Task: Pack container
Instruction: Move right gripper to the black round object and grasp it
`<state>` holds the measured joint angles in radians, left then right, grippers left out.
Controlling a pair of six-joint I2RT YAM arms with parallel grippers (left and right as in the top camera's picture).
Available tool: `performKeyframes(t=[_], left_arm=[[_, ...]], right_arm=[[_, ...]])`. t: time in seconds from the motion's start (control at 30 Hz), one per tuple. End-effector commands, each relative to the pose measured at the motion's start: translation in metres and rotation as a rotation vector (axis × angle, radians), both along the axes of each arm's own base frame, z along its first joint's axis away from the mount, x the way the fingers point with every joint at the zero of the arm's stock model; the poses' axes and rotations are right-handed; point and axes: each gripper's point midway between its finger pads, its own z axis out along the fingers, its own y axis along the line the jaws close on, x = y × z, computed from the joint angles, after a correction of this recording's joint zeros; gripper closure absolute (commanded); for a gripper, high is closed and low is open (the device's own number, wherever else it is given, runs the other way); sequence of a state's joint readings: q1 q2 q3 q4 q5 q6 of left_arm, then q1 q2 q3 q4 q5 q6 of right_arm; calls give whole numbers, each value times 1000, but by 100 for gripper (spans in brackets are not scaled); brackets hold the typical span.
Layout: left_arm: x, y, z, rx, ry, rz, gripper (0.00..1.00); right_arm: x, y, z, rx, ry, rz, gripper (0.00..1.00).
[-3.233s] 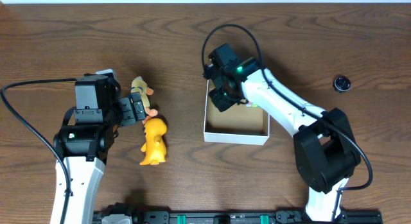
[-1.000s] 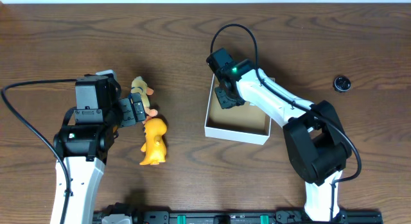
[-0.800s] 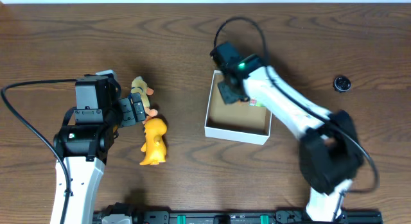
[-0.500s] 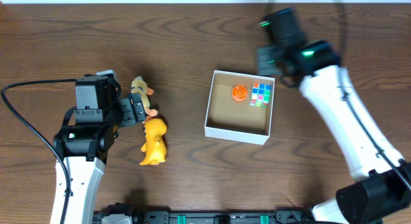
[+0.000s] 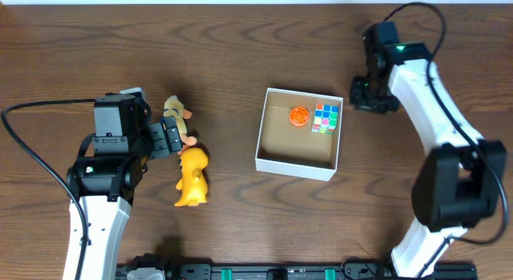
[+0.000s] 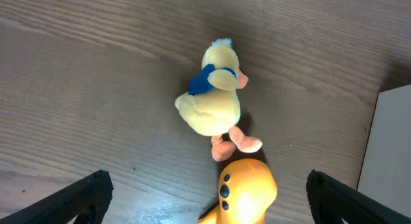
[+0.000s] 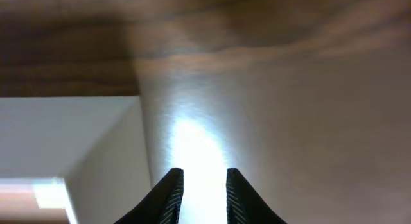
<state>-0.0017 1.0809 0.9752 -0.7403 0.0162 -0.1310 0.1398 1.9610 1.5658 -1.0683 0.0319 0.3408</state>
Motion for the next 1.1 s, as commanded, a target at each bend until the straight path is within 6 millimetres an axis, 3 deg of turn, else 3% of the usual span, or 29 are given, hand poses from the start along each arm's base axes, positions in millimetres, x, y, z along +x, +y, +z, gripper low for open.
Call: performKeyframes(t=[0.0,0.3,0.73,0.8,0.9,1.0,1.07], left_arm=[[2,1,8,0,-18,5,2],[2,1,8,0,-18,5,2],[2,1,8,0,-19,5,2],[2,1,8,0,-18,5,2],[2,1,8,0,-18,5,2],[2,1,8,0,-18,5,2],[2,1,8,0,-18,5,2]], right_arm=[[0,23,-16,66,28,83,73],[29,58,-14,192,-92,190,70],[27,78,-9,298,-105,314,69],[28,71,-10,263,-108,299,67],[34,42,-6,126,-115,205,62],[39,-2,22,-68,-124,88,55],[41,-34,48,-198,-133,-2,45]])
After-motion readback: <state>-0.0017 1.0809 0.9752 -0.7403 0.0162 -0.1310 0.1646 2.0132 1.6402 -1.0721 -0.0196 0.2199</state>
